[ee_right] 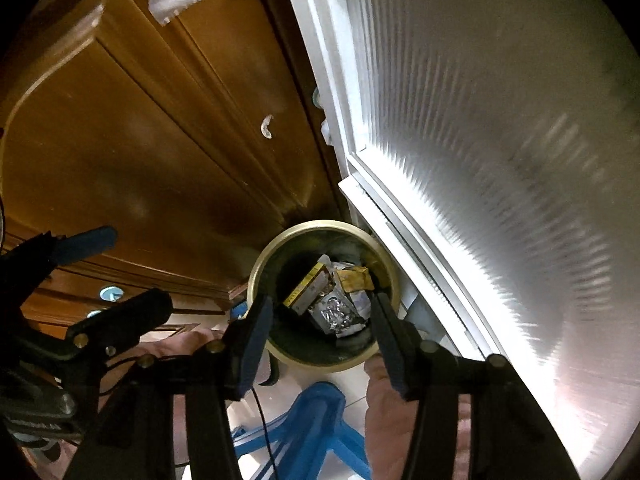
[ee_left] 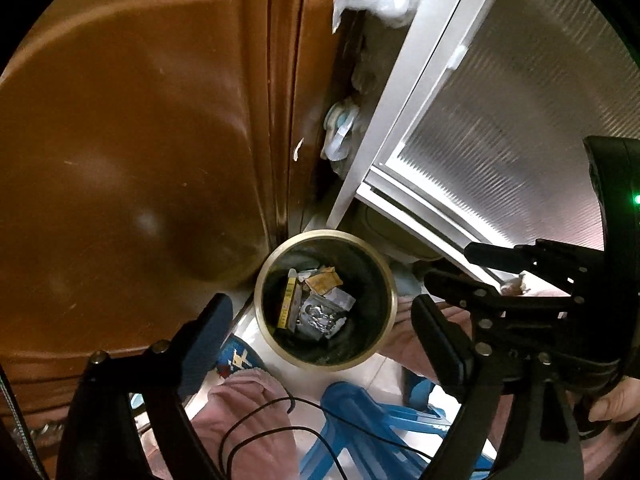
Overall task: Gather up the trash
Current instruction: 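Raise both tools back up to the counter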
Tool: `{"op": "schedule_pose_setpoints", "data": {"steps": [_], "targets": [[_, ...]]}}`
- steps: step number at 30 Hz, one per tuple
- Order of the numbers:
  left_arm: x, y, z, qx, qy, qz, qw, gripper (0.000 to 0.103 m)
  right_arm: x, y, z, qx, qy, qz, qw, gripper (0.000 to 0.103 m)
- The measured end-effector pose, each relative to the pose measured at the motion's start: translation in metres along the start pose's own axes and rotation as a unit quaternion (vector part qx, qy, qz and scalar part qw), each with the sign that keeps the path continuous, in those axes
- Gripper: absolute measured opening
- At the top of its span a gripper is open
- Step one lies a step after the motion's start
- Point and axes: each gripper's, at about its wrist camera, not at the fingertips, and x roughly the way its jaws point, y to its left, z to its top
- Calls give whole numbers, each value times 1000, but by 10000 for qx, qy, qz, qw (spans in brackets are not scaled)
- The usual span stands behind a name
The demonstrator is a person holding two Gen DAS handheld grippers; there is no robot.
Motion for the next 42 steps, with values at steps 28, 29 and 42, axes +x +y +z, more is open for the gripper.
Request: {"op": "schedule_pose_setpoints", "data": {"steps": [28, 29, 42], "targets": [[-239, -59, 14, 302, -1631, 43, 9861, 96, -258, 53, -22, -1077, -2522, -12, 9617, 52], [-249, -62, 18, 336, -1686, 52, 9851, 96, -271, 53, -22, -1073, -2620, -33, 9591, 52], [-303, -78, 126, 666, -1789, 290, 9812, 96, -369, 15, 59, -890, -2989, -426, 9492, 59]]}}
